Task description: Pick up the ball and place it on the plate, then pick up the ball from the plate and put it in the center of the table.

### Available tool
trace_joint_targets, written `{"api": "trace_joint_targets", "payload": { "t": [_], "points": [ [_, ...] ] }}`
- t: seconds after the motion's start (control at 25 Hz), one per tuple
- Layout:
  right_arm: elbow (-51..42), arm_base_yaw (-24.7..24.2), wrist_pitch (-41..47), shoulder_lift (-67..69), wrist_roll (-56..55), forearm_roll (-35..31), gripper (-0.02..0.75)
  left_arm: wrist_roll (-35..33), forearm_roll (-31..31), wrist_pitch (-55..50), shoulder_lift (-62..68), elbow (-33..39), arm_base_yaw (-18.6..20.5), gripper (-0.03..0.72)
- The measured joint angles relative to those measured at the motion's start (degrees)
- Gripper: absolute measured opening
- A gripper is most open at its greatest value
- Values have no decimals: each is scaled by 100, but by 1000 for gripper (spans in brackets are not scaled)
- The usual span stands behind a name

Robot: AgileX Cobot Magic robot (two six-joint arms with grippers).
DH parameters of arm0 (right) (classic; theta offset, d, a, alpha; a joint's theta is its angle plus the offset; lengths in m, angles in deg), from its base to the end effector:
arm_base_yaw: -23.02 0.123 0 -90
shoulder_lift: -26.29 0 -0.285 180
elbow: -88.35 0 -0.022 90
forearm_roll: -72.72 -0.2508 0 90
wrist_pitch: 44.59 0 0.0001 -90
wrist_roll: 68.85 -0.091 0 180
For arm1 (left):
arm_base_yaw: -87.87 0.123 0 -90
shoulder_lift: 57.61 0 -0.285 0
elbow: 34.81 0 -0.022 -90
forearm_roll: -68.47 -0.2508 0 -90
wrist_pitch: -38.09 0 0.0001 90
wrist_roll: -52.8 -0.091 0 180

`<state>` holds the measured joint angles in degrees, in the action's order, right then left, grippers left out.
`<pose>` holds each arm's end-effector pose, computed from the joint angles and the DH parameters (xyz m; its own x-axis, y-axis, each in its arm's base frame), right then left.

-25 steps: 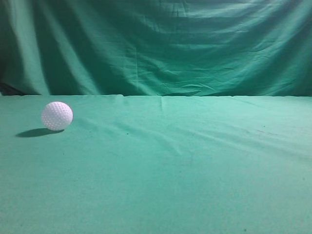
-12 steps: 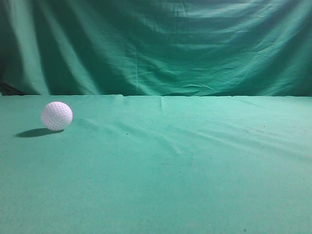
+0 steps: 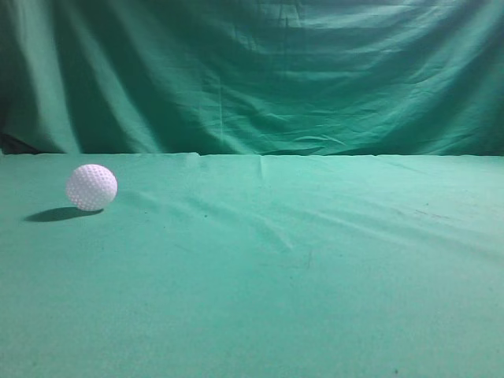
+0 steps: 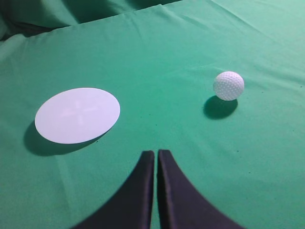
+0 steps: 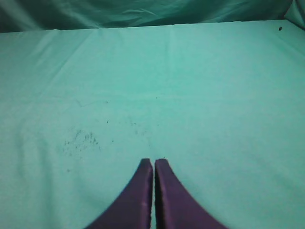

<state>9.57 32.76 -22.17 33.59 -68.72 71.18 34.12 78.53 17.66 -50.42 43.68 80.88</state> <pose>0.0514 0.0098 0.1694 -0.3166 -0.0314 -0.9480 -0.1716 0.9849 0.0247 0.0520 -0.0120 0.1746 -0.2382 0.1907 -0.9523 0.2208 0.9655 0.1381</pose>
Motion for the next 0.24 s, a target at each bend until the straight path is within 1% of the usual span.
{"api": "trace_joint_targets", "payload": {
  "t": [0.24],
  "points": [
    [0,0,0,0,0,0,0,10,0,0,0,0,0,0]
  ]
}}
